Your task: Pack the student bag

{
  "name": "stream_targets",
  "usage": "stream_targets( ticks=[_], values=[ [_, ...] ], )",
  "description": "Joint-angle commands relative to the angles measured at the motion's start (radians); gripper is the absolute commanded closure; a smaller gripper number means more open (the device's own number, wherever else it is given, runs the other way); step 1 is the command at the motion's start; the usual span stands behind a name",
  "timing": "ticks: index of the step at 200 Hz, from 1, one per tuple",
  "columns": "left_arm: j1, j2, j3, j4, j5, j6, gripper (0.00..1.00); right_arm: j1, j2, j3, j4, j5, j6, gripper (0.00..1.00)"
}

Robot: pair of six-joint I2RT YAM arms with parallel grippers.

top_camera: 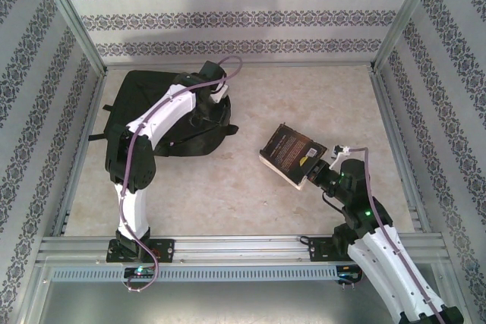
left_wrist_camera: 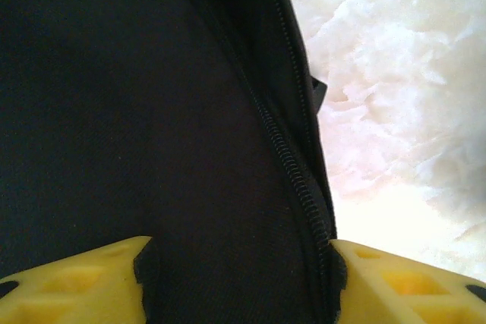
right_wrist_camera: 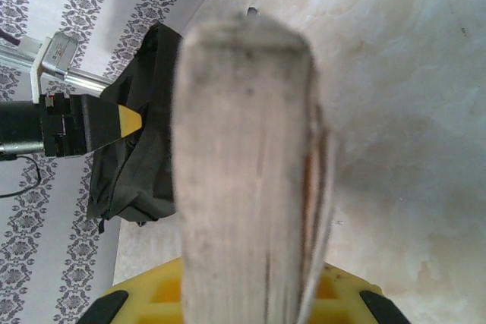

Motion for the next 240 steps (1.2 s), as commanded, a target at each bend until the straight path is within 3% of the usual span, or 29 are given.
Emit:
stream_targets(
  ticks=[1, 35, 58, 69, 123, 167, 240],
  values=[
    [-0.001, -0.021, -0.009, -0.051, -0.108, 0.032, 0.48, -0.007, -0.011, 0.010, 0.091, -0.028, 0.010, 1.00],
    [0.000, -0.030, -0.011, -0.034, -0.044, 0.036, 0.70, -0.010, -0.007, 0.011, 0.089, -0.026, 0.004, 1.00],
    [0.001, -0.031, -0.001, -0.039, -0.034, 0.037, 0.94, -0.011, 0.006, 0.020, 0.099, -0.033, -0.006, 1.00],
    [0.000, -0.048, -0.002, -0.034, -0.043, 0.031, 1.00, -0.012, 0.022, 0.034, 0.115, -0.043, -0.010, 1.00],
    [0.001, -0.343, -0.194, 0.102, -0.069, -0.060, 1.00, 0.011, 0.205, 0.195, 0.241, -0.149, -0.035, 1.00],
    [0.008, -0.558, -0.317, 0.165, -0.109, -0.122, 1.00, 0.130, 0.404, 0.368, 0.319, -0.146, -0.036, 1.00],
    [0.048, -0.695, -0.379, 0.189, -0.016, -0.205, 1.00, 0.294, 0.824, 0.512, 0.584, -0.145, 0.250, 1.00]
  ],
)
